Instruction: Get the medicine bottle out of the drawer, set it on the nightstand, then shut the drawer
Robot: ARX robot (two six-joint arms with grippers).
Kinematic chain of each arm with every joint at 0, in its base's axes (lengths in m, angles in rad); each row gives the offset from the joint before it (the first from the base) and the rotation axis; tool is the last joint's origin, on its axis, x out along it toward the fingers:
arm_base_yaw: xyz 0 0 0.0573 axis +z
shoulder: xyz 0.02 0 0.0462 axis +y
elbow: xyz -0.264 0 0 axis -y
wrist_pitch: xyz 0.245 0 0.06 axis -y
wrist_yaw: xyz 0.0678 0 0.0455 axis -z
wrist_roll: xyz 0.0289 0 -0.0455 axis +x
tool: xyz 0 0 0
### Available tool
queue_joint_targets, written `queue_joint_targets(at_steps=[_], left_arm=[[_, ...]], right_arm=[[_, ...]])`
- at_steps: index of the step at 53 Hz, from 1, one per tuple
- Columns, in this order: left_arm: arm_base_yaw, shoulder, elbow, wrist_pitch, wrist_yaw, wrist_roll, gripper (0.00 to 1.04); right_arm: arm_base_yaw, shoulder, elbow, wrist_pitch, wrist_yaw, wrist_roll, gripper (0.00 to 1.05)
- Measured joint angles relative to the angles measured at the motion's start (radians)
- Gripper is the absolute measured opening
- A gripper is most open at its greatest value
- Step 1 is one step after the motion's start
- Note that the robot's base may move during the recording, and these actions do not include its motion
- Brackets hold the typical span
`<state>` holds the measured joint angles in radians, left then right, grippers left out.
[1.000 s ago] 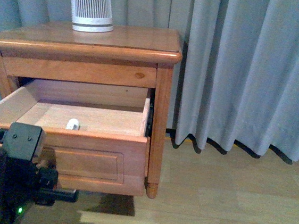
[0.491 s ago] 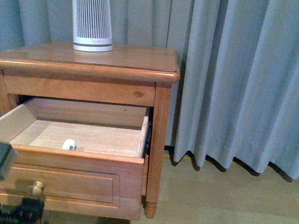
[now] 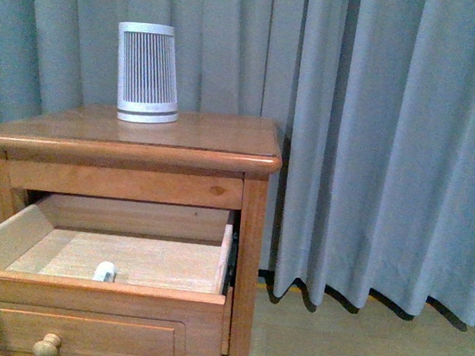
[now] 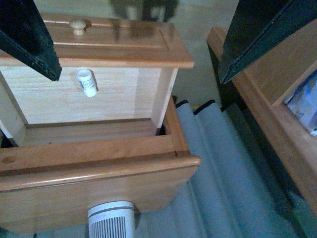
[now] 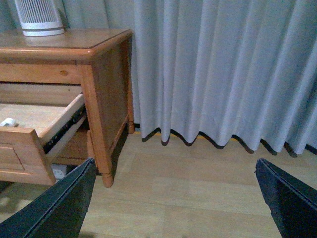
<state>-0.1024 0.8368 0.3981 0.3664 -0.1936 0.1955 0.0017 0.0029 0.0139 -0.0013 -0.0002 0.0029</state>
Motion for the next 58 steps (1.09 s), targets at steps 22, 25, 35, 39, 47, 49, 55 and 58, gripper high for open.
queue_joint_targets(at_steps=[22, 25, 35, 39, 47, 49, 55, 58], left_arm=[[-0.225, -0.664, -0.251, -0.448, -0.262, -0.113, 0.98], [-0.204, -0.708, -0.307, -0.377, -0.146, -0.14, 0.89], [-0.116, -0.799, -0.378, -0.344, -0.016, -0.18, 0.57], [-0.074, -0.811, -0.388, -0.351, 0.026, -0.186, 0.4], [0.076, -0.829, -0.388, -0.363, 0.175, -0.187, 0.15], [0.092, -0.83, -0.388, -0.364, 0.181, -0.189, 0.05], [0.095, -0.83, -0.388, -0.365, 0.19, -0.193, 0.03], [0.096, -0.83, -0.388, -0.365, 0.191, -0.193, 0.03]], right_arm=[[0.0, 0.0, 0.0, 0.0, 0.0, 0.0, 0.98], [0.0, 0.0, 0.0, 0.0, 0.0, 0.0, 0.98], [0.0, 0.0, 0.0, 0.0, 0.001, 0.0, 0.98], [0.0, 0.0, 0.0, 0.0, 0.0, 0.0, 0.98], [0.0, 0.0, 0.0, 0.0, 0.0, 0.0, 0.98], [0.0, 0.0, 0.0, 0.0, 0.0, 0.0, 0.98], [0.0, 0.0, 0.0, 0.0, 0.0, 0.0, 0.98], [0.0, 0.0, 0.0, 0.0, 0.0, 0.0, 0.98]])
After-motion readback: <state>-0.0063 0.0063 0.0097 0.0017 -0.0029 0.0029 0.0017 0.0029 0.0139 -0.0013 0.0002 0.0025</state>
